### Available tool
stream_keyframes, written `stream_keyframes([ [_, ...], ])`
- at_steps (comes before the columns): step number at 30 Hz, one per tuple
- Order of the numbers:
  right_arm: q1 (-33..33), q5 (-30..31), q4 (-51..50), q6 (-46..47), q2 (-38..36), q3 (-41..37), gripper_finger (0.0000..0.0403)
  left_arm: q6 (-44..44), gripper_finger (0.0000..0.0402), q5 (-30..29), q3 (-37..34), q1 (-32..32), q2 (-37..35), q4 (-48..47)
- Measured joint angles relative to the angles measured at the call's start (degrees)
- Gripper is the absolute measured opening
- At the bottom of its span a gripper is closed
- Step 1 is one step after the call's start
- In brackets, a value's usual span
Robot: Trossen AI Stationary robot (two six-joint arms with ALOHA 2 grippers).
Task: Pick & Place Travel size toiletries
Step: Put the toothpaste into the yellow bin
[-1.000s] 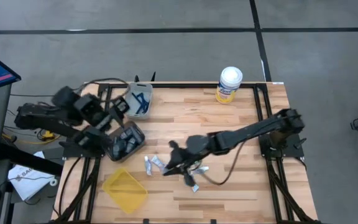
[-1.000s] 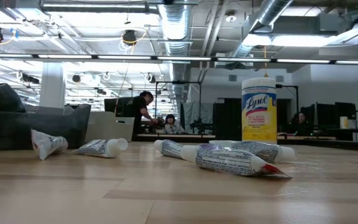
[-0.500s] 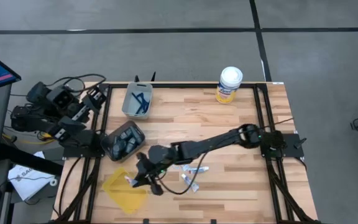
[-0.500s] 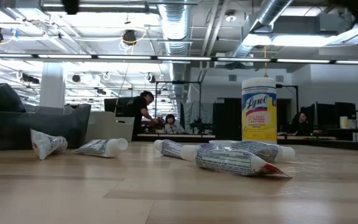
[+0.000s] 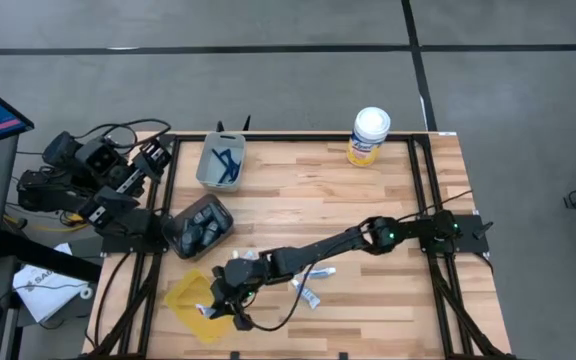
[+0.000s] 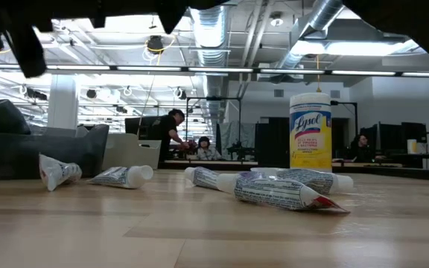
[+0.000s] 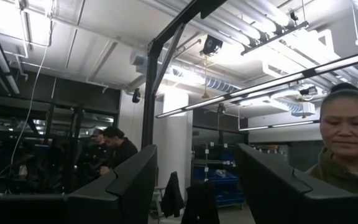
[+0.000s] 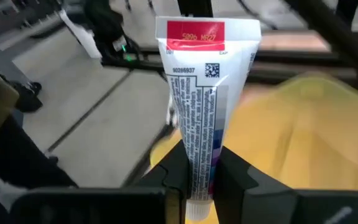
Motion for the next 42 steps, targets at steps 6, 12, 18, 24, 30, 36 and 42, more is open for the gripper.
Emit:
stream_keyframes([
  [6, -0.04, 3.17, -5.67, -7.0, -0.09, 0.04, 0.0067, 0.0, 0.0213, 0.12, 0.0, 0.0, 0.0, -0.03],
  [12, 0.0, 2.51, -5.4, -9.89, -0.22, 0.04, 0.015, 0.0, 0.0213, 0.24, 0.0, 0.0, 0.0, -0.09],
  [18, -0.95, 1.33, -11.16, -3.77, -2.77, 0.0, 0.0251, 0.0, 0.0213, 0.2, 0.0, 0.0, -0.01, -2.66],
  [24, -3.8, 0.26, -33.6, -7.43, -19.38, -0.02, 0.0268, 0.04, 0.0213, -0.82, 0.0, 0.0, 0.23, -14.75],
  [30, -2.95, 6.47, -51.75, -13.65, -37.18, -0.01, 0.0234, 0.48, 0.0213, -2.06, 0.0, 0.0, 2.28, -21.36],
  [36, -1.27, 16.79, -67.72, -9.29, -56.18, 0.31, 0.0154, 0.63, 0.0213, -3.79, 0.02, 0.0, 5.51, -21.61],
  [42, 7.43, 32.86, -81.94, 1.61, -67.8, -0.07, 0.0067, 4.56, 0.0213, -13.01, 0.02, 0.02, 10.65, -27.04],
])
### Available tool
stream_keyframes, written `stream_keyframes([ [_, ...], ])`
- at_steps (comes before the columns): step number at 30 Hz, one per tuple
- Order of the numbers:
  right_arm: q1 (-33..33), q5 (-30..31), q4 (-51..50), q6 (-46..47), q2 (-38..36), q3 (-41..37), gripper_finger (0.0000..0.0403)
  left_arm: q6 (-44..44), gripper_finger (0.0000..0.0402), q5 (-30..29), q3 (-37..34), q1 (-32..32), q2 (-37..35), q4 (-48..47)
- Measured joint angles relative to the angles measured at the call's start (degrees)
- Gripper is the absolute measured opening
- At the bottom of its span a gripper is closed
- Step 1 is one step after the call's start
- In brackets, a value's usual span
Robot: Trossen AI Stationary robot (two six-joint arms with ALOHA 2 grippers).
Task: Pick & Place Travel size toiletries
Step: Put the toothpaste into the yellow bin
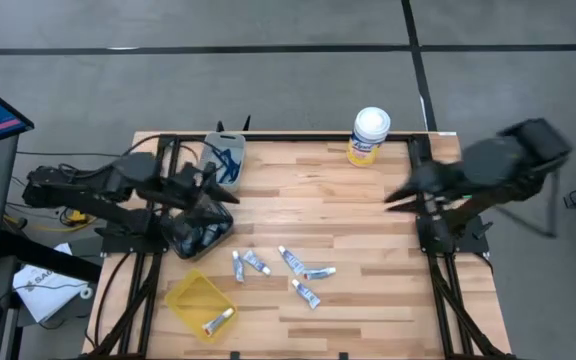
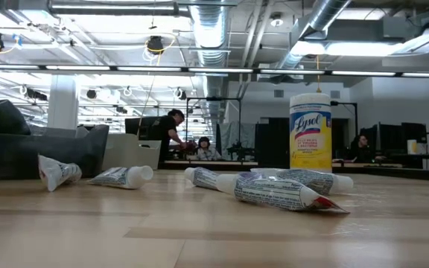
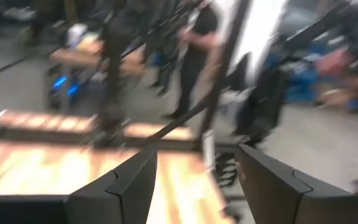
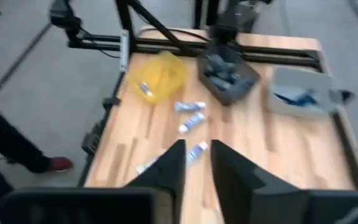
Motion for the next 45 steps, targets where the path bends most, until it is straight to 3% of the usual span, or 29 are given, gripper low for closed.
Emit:
stream_keyframes([
  [3, 6.74, 8.56, -4.28, 3.8, -3.8, -0.71, 0.0032, -0.04, 0.0213, -4.95, 0.0, 0.02, 3.43, -3.14],
  [6, 15.18, 13.72, -2.71, 5.5, -9.57, -5.72, 0.0006, -1.29, 0.0213, -6.23, 0.0, 0.02, 7.35, -3.99],
  [10, 23.94, 23.94, -2.46, 12.36, -18.63, -15.59, 0.001, -4.91, 0.0213, -6.2, -0.02, 0.0, 12.06, -4.35],
  [14, 28.99, 31.33, -0.49, 20.57, -28.97, -30.4, 0.0014, -9.06, 0.0213, -7.4, -0.01, -0.09, 16.03, -7.42],
  [22, 31.63, 33.42, 20.98, 21.51, -46.65, -60.68, 0.0003, -23.41, 0.021, -15.24, 0.0, -2.37, 23.35, -19.25],
  [29, 31.57, 33.34, 31.89, 21.06, -55.56, -76.63, 0.0001, -26.8, 0.0179, -16.17, 0.0, -8.18, 32.0, -22.0],
  [37, 31.56, 34.22, 39.37, 20.97, -61.89, -86.36, 0.0001, -15.54, 0.0172, -15.91, -0.02, -13.86, 39.86, -22.64],
  [45, 31.56, 34.82, 41.58, 20.88, -63.77, -88.45, 0.0001, 9.18, 0.0272, -17.68, -0.01, -13.62, 39.77, -27.21],
])
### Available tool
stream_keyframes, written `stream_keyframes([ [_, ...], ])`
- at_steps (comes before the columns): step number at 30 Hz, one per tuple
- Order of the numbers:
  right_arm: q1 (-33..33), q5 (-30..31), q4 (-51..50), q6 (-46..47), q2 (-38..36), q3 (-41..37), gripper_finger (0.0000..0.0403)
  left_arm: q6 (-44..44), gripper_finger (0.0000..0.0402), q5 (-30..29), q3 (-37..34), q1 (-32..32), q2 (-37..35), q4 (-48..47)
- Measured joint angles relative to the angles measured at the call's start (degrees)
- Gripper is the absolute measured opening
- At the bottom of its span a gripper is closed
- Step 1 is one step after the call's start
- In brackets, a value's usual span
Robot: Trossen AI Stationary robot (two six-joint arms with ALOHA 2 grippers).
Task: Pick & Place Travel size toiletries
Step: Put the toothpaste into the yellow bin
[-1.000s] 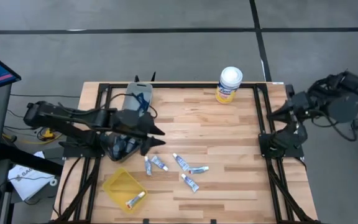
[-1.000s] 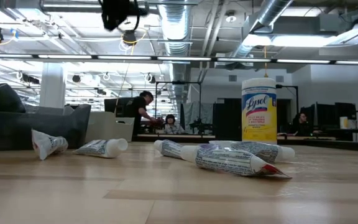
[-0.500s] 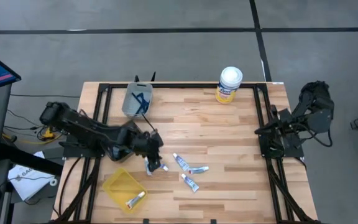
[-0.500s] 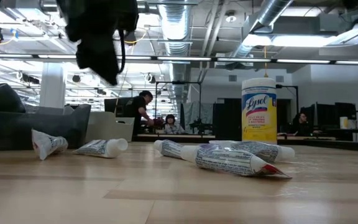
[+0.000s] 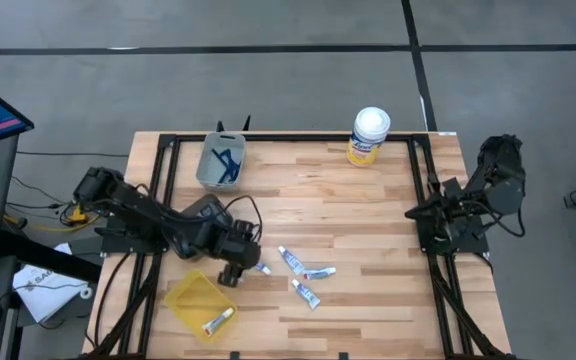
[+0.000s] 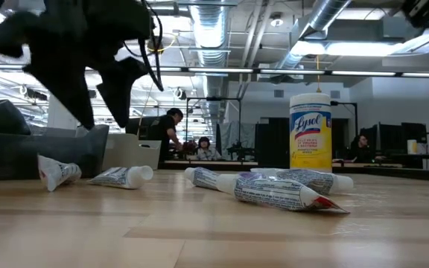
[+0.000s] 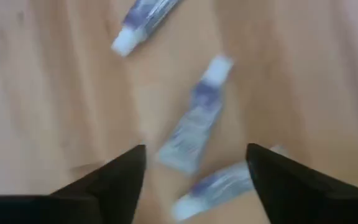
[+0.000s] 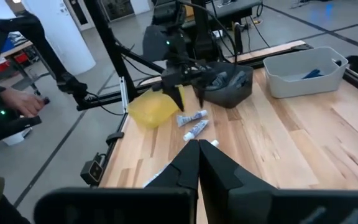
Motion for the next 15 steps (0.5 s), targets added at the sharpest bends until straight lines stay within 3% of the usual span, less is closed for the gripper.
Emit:
stream_keyframes([
  [6, 0.0, -0.11, 0.43, 0.42, 0.0, -0.01, 0.0001, 13.78, 0.0319, 0.54, -0.29, 4.7, 0.02, -7.11],
  [15, -0.02, -0.09, 0.36, 0.55, 0.02, 0.01, 0.0001, 21.42, 0.0309, 7.6, -5.39, 9.51, 0.02, -6.23],
])
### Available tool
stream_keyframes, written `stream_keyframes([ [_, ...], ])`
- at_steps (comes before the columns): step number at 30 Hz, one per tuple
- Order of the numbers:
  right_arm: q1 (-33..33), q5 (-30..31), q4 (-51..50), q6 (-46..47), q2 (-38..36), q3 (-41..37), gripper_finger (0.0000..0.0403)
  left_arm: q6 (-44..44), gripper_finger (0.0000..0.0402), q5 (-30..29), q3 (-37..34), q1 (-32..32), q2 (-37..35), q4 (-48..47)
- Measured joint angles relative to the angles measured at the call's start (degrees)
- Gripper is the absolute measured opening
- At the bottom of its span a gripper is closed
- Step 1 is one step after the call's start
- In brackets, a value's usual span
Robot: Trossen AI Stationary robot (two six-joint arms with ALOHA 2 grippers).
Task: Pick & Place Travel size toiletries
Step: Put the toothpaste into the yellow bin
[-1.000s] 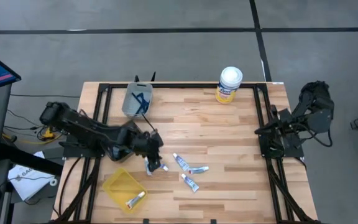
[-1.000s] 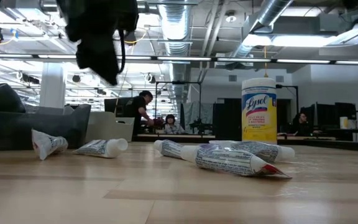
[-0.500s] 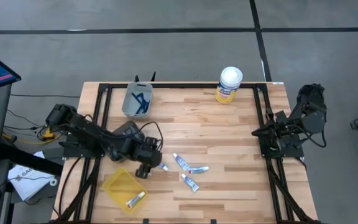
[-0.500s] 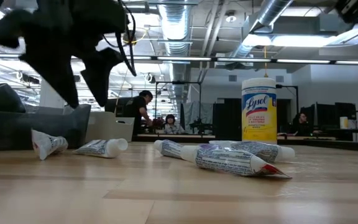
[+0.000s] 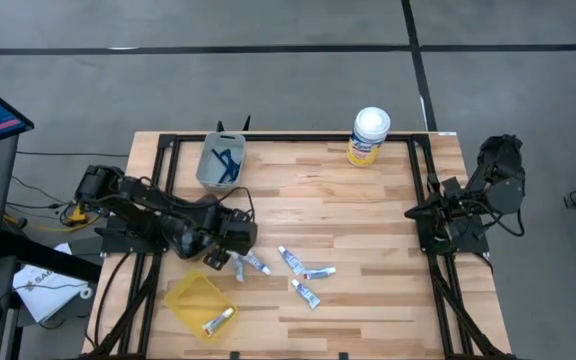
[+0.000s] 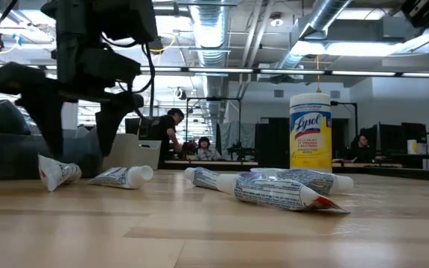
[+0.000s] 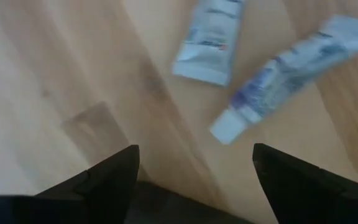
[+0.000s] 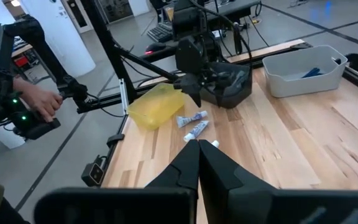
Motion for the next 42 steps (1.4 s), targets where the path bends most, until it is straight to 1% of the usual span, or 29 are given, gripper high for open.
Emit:
stream_keyframes([
  [3, 0.02, -0.02, 0.0, 0.0, 0.0, -0.02, 0.0001, 3.85, 0.0304, 1.51, -0.85, -0.58, 0.0, 0.43],
  [6, 0.01, 0.0, -0.02, -0.05, 0.0, -0.01, 0.0001, 6.87, 0.0301, 1.54, -1.94, -1.18, 0.0, 3.16],
  [11, 0.02, 0.0, -0.04, -0.35, 0.0, 0.0, 0.0001, 6.9, 0.0301, 1.49, -4.26, -1.17, 0.0, 7.46],
  [20, 0.02, 0.0, -0.05, -0.37, 0.0, 0.0, 0.0001, 6.92, 0.0295, 1.51, -6.72, -1.14, 0.0, 9.41],
  [23, 0.02, 0.0, -0.04, -0.37, 0.0, 0.0, 0.0001, 6.88, 0.0278, 1.43, -7.21, -1.45, 0.0, 11.99],
  [26, 0.02, 0.0, -0.09, -0.39, 0.0, -0.01, 0.0001, 6.88, 0.0252, 1.43, -7.24, -1.84, 0.0, 14.13],
  [31, 0.02, 0.11, -0.35, -0.41, 0.0, 0.0, 0.0001, 6.88, 0.0205, 1.71, -7.28, -1.95, 0.62, 14.37],
  [34, 0.02, 0.13, -0.39, -0.4, 0.0, 0.0, 0.0001, 6.82, 0.0183, 3.55, -7.28, -1.95, 1.82, 14.63],
  [38, 0.02, 0.15, -0.42, -0.23, 0.0, 0.0, 0.0001, 6.86, 0.0165, 4.91, -7.06, -1.9, 3.35, 14.66],
  [42, 0.02, 0.15, -0.44, -0.13, 0.0, 0.0, 0.0001, 6.82, 0.0151, 4.93, -7.1, -1.9, 3.64, 14.63],
])
